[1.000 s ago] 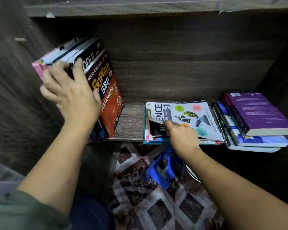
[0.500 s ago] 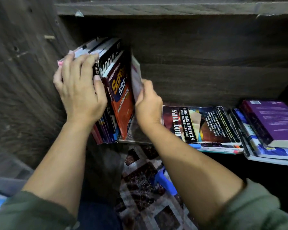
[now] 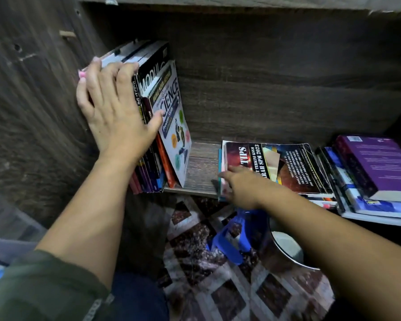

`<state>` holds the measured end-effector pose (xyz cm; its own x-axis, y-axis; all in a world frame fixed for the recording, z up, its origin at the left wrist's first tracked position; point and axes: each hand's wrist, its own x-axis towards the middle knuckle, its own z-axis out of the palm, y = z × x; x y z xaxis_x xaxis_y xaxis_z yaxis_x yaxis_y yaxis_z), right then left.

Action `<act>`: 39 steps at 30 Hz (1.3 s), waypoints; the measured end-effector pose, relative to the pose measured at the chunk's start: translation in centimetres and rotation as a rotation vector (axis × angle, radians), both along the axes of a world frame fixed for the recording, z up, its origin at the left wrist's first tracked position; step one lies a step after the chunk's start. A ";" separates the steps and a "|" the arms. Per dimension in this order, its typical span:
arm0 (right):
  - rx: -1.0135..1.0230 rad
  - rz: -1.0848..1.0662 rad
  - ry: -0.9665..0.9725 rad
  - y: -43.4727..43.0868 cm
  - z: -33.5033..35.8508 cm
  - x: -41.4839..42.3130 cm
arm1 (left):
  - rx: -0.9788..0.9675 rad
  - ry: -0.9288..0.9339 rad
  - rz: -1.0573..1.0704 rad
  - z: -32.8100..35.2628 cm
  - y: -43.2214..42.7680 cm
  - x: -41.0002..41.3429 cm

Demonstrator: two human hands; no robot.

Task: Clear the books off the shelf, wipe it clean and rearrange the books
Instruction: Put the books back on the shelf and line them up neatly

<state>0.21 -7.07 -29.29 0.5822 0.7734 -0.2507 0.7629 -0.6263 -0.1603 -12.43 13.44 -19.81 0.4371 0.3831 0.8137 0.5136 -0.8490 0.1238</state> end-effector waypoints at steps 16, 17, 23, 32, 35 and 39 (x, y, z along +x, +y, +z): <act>-0.115 -0.096 -0.289 -5.5 -1.9 0.6 | -0.018 -0.042 0.033 -0.1 -0.8 0.4; -0.121 -0.090 -0.289 -5.4 -1.4 0.6 | -0.018 -0.052 0.026 -0.1 -0.8 0.3; 0.070 -0.223 -0.359 -3.9 0.7 0.0 | -0.012 -0.084 -0.024 -0.1 -0.4 0.0; 0.015 -0.369 -0.265 -4.2 -1.7 2.7 | -0.011 -0.033 -0.019 -0.1 -0.1 -0.3; 0.041 -0.267 -0.285 -4.6 -1.5 2.0 | -0.012 -0.023 -0.024 0.0 -0.1 -0.3; 0.049 0.042 -0.440 -4.8 -2.0 0.4 | -0.023 -0.023 -0.015 0.0 -0.2 -0.3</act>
